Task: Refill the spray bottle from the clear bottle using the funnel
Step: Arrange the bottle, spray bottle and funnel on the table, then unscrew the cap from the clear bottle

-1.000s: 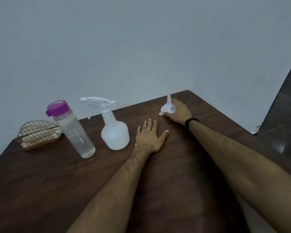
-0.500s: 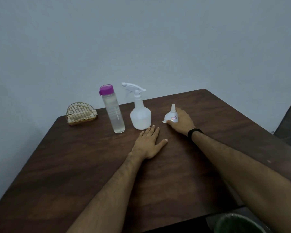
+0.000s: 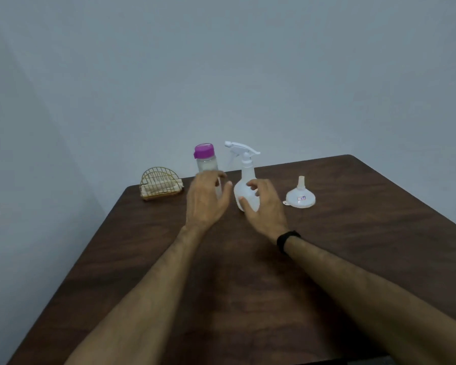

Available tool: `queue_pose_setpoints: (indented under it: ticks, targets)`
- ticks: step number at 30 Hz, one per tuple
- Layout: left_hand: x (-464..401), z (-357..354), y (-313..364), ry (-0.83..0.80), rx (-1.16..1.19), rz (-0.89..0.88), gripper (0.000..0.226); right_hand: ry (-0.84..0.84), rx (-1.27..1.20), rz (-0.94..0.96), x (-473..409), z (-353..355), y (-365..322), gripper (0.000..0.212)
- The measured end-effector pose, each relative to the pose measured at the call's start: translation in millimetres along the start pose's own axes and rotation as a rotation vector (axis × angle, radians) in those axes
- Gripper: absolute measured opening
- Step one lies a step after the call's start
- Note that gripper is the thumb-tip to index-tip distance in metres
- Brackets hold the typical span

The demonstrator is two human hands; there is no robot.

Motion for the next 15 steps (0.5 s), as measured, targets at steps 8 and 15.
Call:
queue_pose_setpoints:
  ticks: [8, 15]
  targets:
    - [-86.7, 19.5, -28.1, -0.147, 0.105, 0.373, 0.067, -0.142, -0.154, -0.131, -46.1, -61.9, -52.9, 0.077]
    - [-98.1, 13.8, -35.3, -0.378, 0.280, 0.418, 0.048, -0.279, -0.273, -0.204, -62.9, -92.0, -37.8, 0.058]
Point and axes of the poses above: each hand's wrist, its own x-axis away from the middle knuckle, its own z-axis out of the back of the hand, y = z × x, the point moved 2 cm from there along -x, towards the middle knuckle
